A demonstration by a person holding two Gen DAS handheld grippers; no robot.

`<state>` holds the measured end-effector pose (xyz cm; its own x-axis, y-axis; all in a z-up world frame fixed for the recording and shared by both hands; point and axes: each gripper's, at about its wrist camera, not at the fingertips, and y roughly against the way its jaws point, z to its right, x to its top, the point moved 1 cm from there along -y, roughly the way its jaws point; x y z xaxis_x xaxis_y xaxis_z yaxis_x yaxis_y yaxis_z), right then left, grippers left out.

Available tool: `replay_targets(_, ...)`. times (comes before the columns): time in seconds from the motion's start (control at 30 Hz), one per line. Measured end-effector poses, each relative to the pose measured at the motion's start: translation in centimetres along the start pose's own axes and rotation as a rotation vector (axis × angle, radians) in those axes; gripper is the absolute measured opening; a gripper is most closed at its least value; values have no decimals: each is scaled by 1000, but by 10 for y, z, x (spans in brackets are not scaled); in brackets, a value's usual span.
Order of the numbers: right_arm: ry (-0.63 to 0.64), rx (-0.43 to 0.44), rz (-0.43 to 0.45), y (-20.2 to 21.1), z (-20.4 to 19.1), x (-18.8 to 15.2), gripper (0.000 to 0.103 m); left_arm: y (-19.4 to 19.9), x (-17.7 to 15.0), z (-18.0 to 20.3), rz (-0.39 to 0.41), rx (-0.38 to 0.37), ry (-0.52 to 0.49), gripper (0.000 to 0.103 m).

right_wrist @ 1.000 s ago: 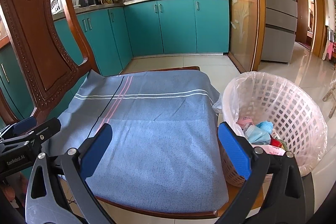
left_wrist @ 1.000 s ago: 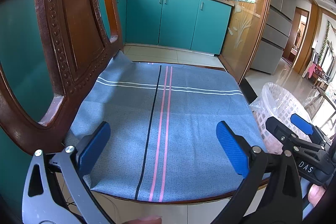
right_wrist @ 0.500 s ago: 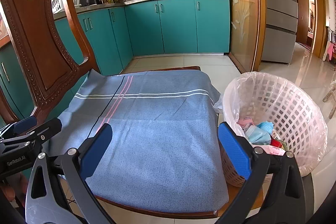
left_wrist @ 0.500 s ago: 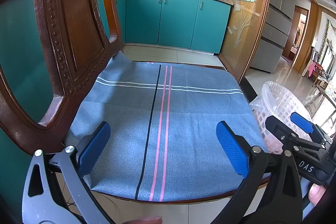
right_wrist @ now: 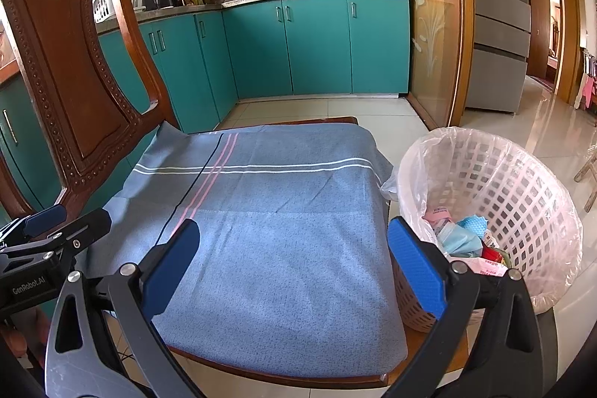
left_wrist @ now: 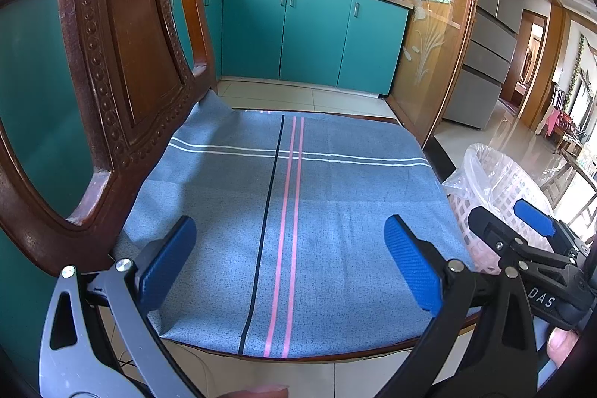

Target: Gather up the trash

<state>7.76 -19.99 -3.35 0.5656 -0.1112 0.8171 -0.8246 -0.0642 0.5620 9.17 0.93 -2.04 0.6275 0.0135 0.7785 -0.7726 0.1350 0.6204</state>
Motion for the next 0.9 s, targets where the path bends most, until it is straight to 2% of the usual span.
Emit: replay_targets(0.9, 4, 4, -3, 0, -2, -2, 99, 1, 0, 2, 0, -3, -9, 100)
